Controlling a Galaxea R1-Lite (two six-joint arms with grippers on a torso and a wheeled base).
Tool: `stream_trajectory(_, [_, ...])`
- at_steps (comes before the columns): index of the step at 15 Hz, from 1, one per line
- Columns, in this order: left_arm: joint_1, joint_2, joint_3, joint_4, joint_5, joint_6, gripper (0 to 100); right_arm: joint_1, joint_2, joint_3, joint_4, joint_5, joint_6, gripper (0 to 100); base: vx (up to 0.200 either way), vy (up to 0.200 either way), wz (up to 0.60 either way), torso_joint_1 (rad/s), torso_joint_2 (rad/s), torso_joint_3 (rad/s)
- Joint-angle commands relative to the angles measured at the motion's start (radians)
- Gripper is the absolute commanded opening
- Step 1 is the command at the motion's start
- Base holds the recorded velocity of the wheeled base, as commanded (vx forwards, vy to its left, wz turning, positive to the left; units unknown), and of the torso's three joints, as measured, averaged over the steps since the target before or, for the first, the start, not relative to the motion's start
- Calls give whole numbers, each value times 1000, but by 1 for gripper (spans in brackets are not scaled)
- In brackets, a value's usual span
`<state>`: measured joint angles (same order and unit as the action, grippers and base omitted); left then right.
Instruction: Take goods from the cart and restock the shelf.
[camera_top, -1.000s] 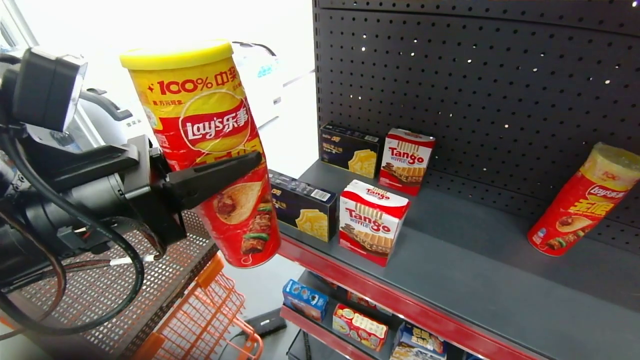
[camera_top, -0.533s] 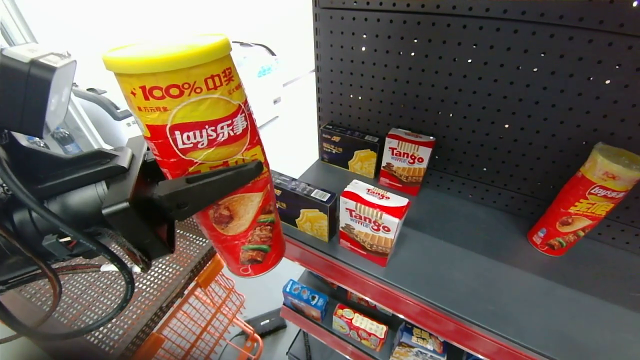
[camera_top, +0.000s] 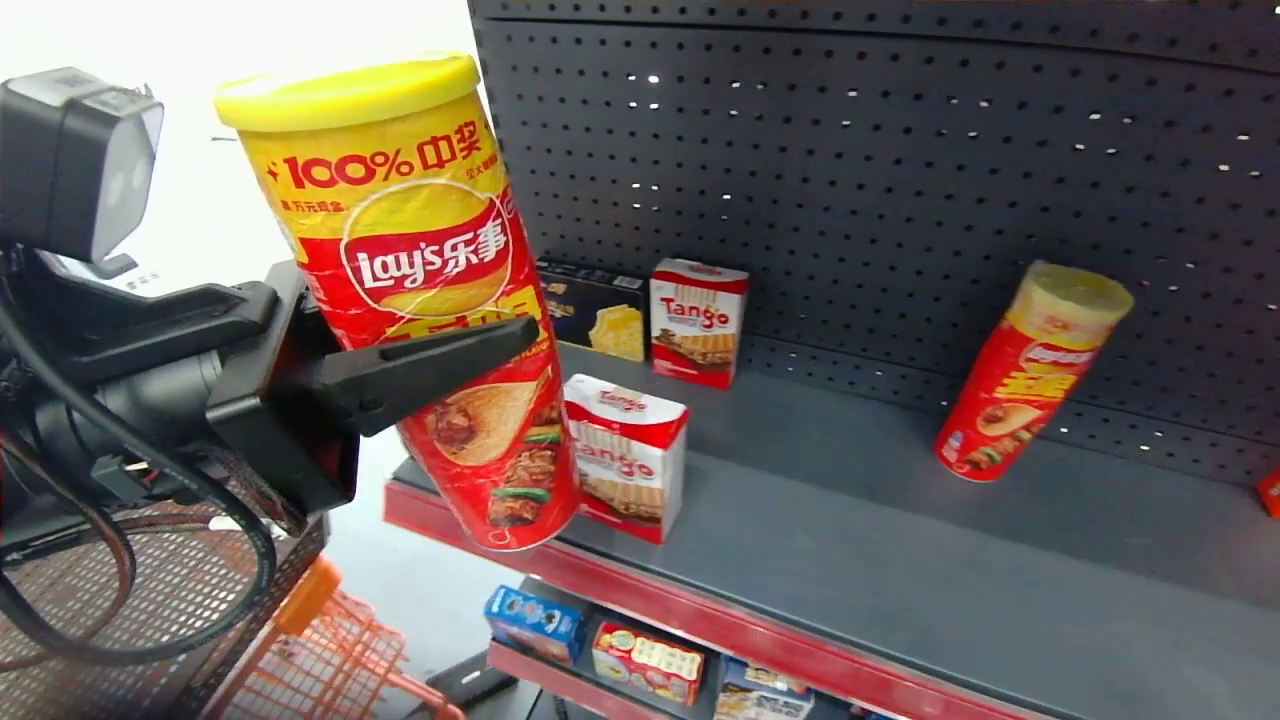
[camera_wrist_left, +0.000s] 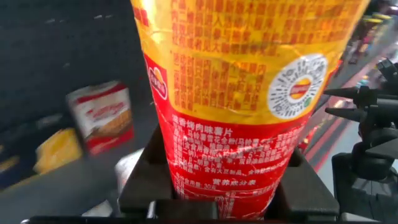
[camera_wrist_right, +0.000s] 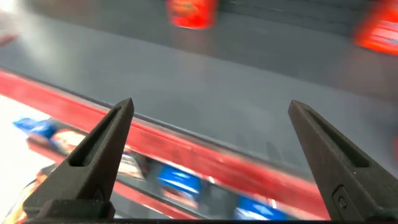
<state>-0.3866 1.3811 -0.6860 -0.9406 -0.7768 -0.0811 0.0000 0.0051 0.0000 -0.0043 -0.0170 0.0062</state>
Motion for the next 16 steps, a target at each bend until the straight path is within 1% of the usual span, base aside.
stream_trajectory(1, [-2,4,-3,-1,1,0,0,0,1,0,0,0,0,100,0,0,-600,2,-2,7])
stream_trajectory(5, [-2,10,-3,-1,1,-2,0,0,1,0,0,0,0,100,0,0,-600,2,-4,2])
stream_trajectory(16, [0,16,3,-6,1,-2,0,0,1,0,0,0,0,100,0,0,0,0,0,0])
